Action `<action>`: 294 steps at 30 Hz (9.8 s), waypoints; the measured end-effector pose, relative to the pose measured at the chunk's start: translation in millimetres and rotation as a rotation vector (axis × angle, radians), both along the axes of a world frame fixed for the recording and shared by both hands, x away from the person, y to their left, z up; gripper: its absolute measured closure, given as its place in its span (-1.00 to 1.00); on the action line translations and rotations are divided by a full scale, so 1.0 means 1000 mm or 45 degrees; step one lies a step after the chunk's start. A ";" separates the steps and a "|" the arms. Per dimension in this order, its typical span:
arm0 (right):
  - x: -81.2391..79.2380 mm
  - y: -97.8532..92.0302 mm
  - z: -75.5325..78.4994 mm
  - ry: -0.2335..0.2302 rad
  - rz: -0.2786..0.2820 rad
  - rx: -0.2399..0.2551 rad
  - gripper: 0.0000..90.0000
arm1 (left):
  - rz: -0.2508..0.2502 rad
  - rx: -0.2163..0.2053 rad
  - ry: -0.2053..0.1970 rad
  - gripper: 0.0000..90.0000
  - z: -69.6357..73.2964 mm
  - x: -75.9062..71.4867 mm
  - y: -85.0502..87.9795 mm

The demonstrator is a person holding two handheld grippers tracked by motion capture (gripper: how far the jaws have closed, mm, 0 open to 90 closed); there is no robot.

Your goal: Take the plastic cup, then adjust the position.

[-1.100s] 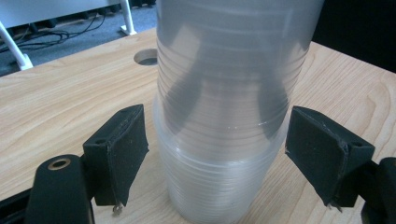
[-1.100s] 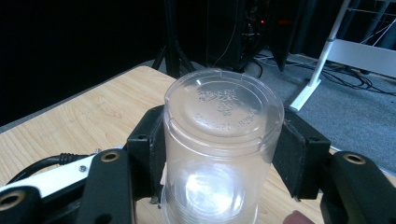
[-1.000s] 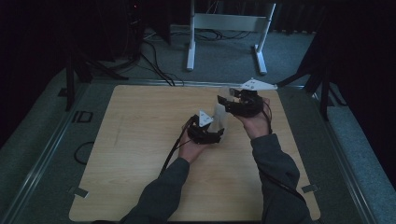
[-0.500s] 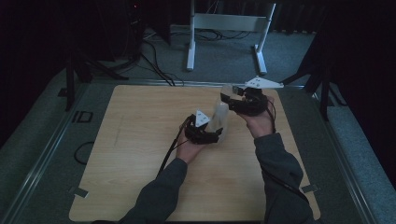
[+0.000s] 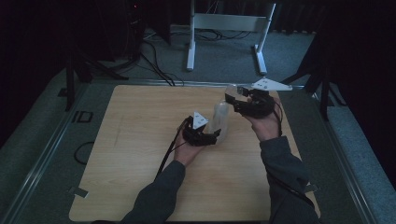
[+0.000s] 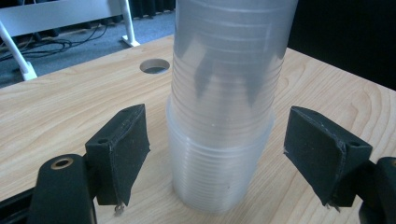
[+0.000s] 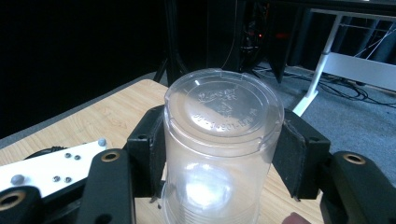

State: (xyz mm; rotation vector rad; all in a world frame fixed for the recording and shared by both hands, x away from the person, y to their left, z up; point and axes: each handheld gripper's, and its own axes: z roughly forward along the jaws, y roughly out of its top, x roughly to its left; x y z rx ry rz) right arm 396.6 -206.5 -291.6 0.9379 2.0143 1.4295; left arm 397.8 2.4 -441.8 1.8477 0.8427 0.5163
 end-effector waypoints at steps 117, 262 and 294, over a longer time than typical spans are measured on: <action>-0.044 -0.045 -0.149 0.427 -0.118 0.405 -0.08 | -0.274 0.031 -0.050 -0.49 -0.014 -0.049 -0.022; -0.041 -0.058 -0.150 0.536 0.076 0.247 -0.46 | -0.309 0.067 -0.019 -0.37 -0.017 -0.039 -0.008; -0.034 -0.048 -0.120 0.435 0.113 -0.201 -0.36 | -0.420 0.141 0.011 -0.36 -0.006 -0.034 0.003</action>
